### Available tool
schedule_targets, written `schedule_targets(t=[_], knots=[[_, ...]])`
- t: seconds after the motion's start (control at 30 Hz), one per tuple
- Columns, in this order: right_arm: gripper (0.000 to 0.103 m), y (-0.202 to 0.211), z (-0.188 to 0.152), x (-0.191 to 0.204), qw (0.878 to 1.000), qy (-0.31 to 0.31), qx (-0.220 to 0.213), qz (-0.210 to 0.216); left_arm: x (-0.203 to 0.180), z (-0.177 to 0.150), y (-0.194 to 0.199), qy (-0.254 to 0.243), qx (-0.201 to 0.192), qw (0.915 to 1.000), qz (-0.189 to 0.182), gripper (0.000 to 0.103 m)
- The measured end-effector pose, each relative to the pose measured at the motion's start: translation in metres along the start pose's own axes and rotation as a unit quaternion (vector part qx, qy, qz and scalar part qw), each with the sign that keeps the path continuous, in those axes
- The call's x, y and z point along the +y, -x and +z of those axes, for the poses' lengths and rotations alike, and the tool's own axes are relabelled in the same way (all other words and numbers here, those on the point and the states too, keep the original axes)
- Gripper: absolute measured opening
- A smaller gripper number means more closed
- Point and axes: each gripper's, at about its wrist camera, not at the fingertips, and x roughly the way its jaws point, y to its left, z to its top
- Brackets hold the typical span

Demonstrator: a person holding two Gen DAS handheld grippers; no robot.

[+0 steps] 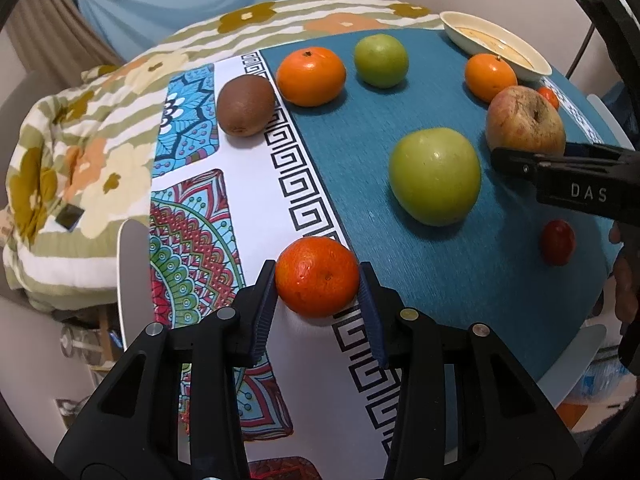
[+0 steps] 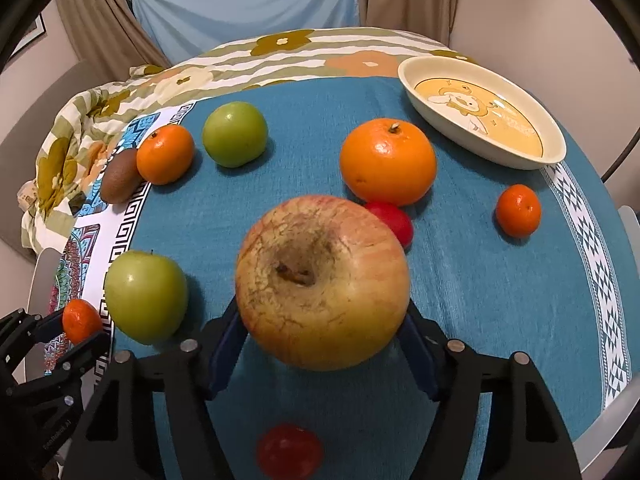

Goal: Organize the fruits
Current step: 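Grasp the tangerine with the left tool while the right tool grasps the large yellow-red apple, then lift and carry the apple toward the white bowl with the right tool while the left holds the tangerine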

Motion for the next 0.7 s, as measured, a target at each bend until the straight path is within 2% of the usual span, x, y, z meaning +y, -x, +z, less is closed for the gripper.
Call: schedule_targets(t=[0.7], knots=[[0.064,0.013,-0.006,0.004,0.999,-0.002,-0.042,0.012,0.009,0.001,0.018,0.011,-0.012,0.9999,0.001,0.044]])
